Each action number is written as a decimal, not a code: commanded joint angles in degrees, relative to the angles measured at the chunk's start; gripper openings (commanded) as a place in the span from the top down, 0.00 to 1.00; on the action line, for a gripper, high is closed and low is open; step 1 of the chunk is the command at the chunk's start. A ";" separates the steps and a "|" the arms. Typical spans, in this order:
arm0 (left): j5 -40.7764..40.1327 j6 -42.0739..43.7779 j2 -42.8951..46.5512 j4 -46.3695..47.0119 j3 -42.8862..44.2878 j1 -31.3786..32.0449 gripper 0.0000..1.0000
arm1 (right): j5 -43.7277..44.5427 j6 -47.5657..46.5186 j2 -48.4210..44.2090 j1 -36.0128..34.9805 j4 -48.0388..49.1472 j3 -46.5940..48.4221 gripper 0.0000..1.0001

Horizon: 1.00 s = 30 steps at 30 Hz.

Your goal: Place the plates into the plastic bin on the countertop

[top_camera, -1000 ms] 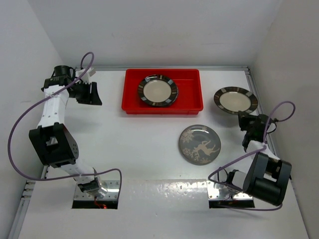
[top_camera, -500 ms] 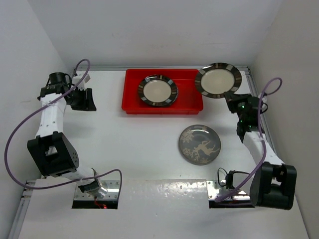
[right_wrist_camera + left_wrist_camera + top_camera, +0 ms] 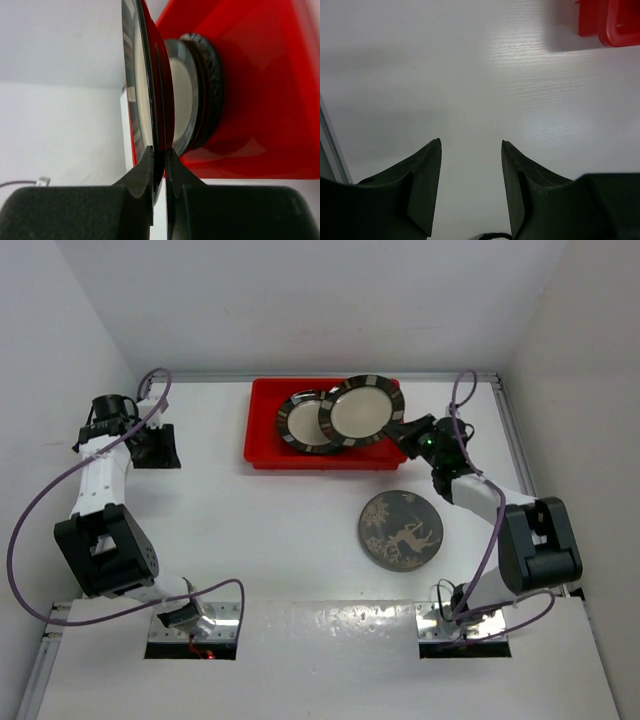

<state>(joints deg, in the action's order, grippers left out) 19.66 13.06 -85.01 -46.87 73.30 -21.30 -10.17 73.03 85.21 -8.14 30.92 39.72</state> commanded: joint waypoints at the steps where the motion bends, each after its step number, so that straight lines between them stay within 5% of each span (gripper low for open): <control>1: -0.59 -0.49 1.69 2.83 -1.66 -1.90 0.47 | -2.83 0.53 0.73 -2.75 18.65 7.55 1.00; 14: -0.59 -1.02 1.60 5.21 -4.74 -4.89 0.47 | -8.63 2.46 15.85 -8.12 24.10 14.67 1.00; 30: -0.59 -0.49 1.08 5.74 -5.27 -5.42 0.47 | -11.80 1.67 22.63 -10.23 21.64 16.61 1.00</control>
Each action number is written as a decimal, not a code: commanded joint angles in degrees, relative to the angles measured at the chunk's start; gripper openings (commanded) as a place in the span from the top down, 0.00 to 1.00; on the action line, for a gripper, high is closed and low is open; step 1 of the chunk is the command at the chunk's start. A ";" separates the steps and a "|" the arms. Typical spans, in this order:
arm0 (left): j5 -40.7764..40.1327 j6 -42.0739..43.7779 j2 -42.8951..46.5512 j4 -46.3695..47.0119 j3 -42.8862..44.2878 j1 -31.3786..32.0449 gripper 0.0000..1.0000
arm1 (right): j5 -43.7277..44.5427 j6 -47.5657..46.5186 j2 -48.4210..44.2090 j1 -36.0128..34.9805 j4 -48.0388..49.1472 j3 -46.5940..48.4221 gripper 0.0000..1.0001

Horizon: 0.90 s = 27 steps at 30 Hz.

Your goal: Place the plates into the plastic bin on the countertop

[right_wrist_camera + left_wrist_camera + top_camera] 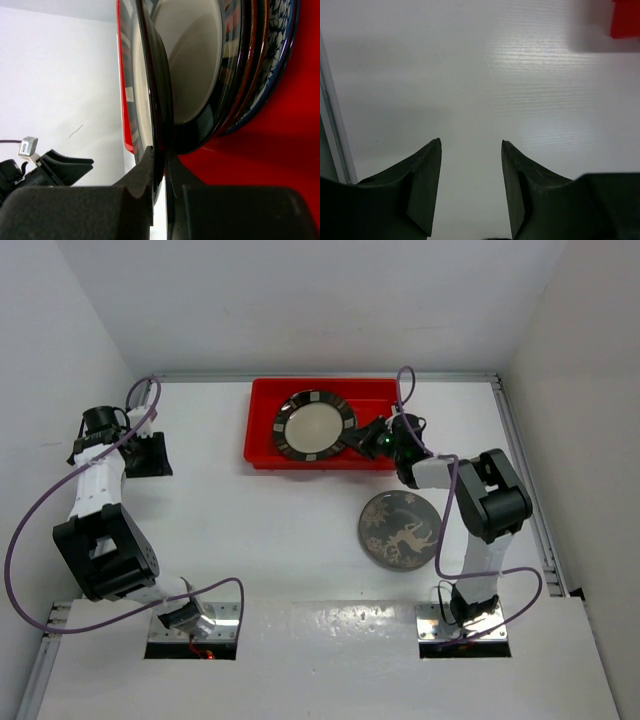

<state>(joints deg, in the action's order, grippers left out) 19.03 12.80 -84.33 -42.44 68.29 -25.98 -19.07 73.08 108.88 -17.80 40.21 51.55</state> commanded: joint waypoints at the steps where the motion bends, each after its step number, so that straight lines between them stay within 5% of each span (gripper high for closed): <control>1: 0.05 -0.23 0.40 1.30 -0.26 -0.74 0.47 | -3.08 1.45 -1.04 -0.57 12.35 4.79 1.00; 27: 1.63 0.30 -0.13 1.30 -0.26 -0.74 0.47 | -2.90 5.06 5.64 3.30 9.63 11.38 1.00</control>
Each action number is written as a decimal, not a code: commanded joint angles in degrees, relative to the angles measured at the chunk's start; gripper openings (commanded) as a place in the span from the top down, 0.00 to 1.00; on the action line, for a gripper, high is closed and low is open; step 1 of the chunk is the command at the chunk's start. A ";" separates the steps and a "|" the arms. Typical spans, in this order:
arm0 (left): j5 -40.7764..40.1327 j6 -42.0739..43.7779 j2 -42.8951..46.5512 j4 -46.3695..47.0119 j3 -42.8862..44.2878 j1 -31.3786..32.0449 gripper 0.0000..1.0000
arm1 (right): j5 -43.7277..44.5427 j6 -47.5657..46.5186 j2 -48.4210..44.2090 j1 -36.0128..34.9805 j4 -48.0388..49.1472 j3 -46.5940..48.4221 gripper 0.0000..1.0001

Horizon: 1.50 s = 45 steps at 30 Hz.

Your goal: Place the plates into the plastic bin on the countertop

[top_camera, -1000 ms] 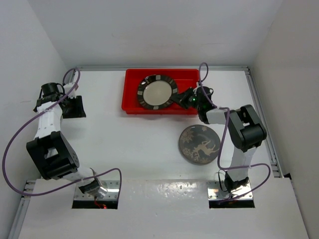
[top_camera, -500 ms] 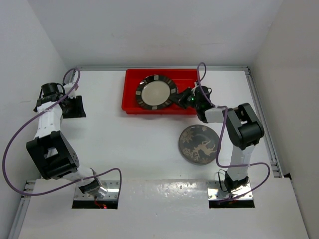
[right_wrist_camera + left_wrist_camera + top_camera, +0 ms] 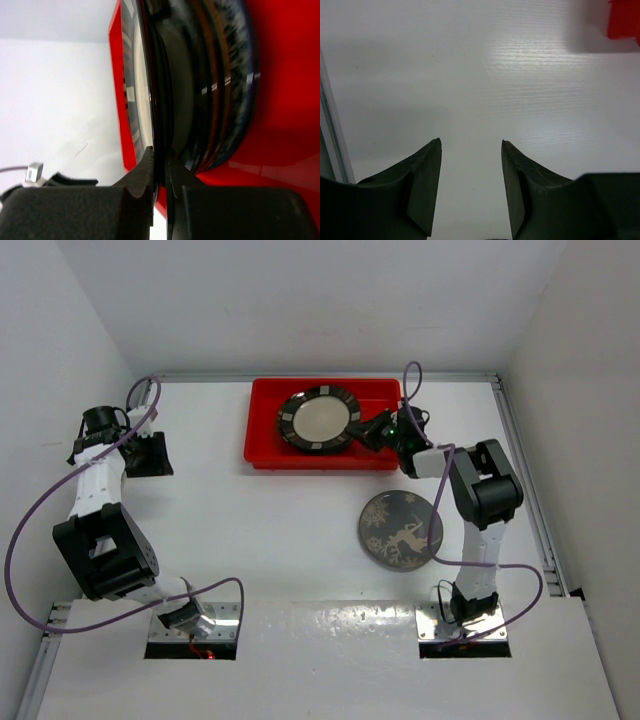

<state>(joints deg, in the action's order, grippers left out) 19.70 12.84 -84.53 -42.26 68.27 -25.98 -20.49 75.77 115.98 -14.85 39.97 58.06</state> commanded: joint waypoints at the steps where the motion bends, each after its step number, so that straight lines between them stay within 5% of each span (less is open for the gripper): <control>1: 0.95 0.25 0.07 1.13 -0.24 -0.74 0.47 | -1.66 2.37 -1.11 0.35 9.26 4.87 1.00; 8: 0.95 0.25 0.07 1.13 -0.24 -0.74 0.47 | -2.62 1.22 0.56 -0.53 6.80 4.51 1.00; 10: 0.95 0.25 0.07 1.13 -0.24 -0.74 0.47 | -3.32 -0.34 0.65 -0.97 3.02 5.91 0.91; 17: 1.48 0.25 0.07 1.13 -0.24 -0.74 0.47 | -1.32 -17.10 0.12 -1.76 -25.96 15.14 0.49; 29: 2.00 0.25 0.07 1.13 0.28 -0.74 0.47 | 10.55 -36.91 5.21 -3.95 -67.88 38.34 0.28; 39: 2.53 0.25 -0.46 0.60 0.28 -0.74 0.47 | 16.80 -43.33 6.80 -5.19 -75.65 44.33 0.23; 45: 1.83 0.25 0.07 0.07 0.81 -0.74 0.47 | 17.68 -48.78 -7.33 -4.66 -71.19 34.59 0.19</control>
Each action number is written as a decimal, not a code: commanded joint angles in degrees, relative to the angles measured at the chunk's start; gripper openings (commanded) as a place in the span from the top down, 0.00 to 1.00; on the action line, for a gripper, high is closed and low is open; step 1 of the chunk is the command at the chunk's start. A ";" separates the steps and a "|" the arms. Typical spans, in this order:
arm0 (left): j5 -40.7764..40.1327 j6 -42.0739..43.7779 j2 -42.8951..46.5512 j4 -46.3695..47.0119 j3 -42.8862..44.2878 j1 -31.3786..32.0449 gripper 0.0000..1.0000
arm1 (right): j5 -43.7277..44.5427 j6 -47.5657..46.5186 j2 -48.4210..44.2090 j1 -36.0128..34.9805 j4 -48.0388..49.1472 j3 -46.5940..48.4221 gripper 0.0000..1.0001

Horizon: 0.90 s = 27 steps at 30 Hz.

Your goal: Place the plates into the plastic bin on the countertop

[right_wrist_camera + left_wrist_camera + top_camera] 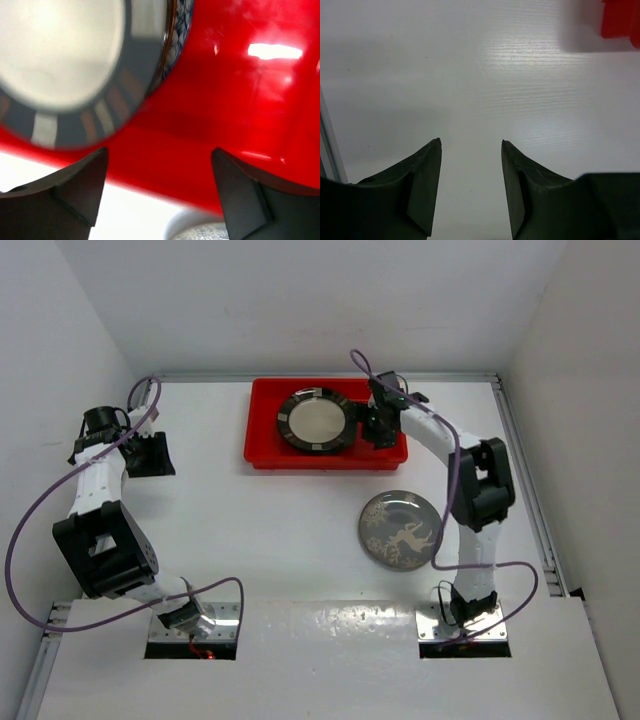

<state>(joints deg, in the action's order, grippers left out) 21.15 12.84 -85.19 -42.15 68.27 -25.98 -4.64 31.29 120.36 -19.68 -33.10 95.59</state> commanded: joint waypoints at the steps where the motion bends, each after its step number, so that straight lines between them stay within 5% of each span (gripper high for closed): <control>1: -0.31 0.25 1.25 -0.04 0.81 -0.74 0.47 | 1.75 -4.04 -13.90 1.30 2.60 -10.52 0.17; 5: -0.93 0.25 1.78 -0.04 0.81 -0.74 0.47 | -2.02 1.12 -32.88 9.65 5.24 -25.96 0.06; 13: 1.53 -0.27 2.39 -1.17 2.48 -0.74 0.47 | -3.36 13.09 -55.98 25.47 4.62 -58.57 0.06; 22: 3.28 -0.27 5.99 -2.32 3.01 0.93 0.47 | -7.39 19.07 -59.89 32.15 7.87 -72.47 0.21; 27: 3.29 -0.27 7.32 -2.32 3.01 0.93 0.47 | -13.36 20.48 -56.11 33.22 12.44 -76.60 0.43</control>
<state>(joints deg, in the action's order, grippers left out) 22.98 12.82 -79.96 -44.51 68.97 -25.43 -13.41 49.41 62.54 12.99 -25.02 20.62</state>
